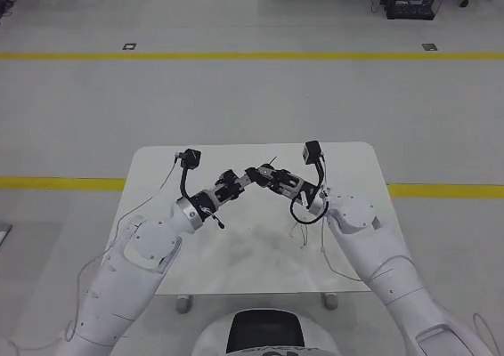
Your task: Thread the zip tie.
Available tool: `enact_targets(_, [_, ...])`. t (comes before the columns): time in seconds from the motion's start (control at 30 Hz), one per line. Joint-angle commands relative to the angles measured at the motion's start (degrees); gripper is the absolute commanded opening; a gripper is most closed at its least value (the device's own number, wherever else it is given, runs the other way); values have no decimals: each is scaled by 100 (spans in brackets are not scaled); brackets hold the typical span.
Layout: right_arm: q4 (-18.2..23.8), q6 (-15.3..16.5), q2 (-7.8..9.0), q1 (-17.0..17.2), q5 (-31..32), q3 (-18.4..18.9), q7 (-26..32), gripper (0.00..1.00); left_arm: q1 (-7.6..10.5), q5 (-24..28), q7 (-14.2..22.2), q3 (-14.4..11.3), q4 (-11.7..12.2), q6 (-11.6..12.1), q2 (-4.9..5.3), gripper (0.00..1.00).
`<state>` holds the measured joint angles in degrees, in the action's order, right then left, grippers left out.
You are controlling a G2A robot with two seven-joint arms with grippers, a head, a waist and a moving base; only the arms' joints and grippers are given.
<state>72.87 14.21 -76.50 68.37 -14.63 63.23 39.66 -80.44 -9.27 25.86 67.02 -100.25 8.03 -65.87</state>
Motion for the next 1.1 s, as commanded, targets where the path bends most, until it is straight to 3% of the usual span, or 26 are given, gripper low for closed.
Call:
enact_targets(0.0, [57,-52,2,19,50,-8,-77,0,30,-324,55,-23,17,158,17,100])
enact_targets(0.33, [103,-219,24,-35,151,6,-127,0,255,-1779,121,-78,158,700,104,100])
enact_targets(0.43, [106,-257,30,-53,158,1,-87,0,286,-2284,-97,-110,186,890,121,100])
enact_targets(0.63, [111,-249,34,-60,207,10,-120,0,286,-2284,-97,-110,186,890,121,100])
enact_targets(0.7, [116,-255,34,-52,213,9,-138,0,305,-2506,-111,-136,173,942,130,100])
enact_targets(0.8, [207,-433,40,-36,253,-5,-171,0,364,-3030,-90,-159,168,1145,166,100])
enact_targets(0.87, [215,-635,49,-82,229,13,-100,0,438,-3666,-66,-235,63,1145,217,100])
enact_targets(1.07, [124,-1383,82,-400,32,108,375,0,579,-4920,-330,-513,-4,1145,418,100])
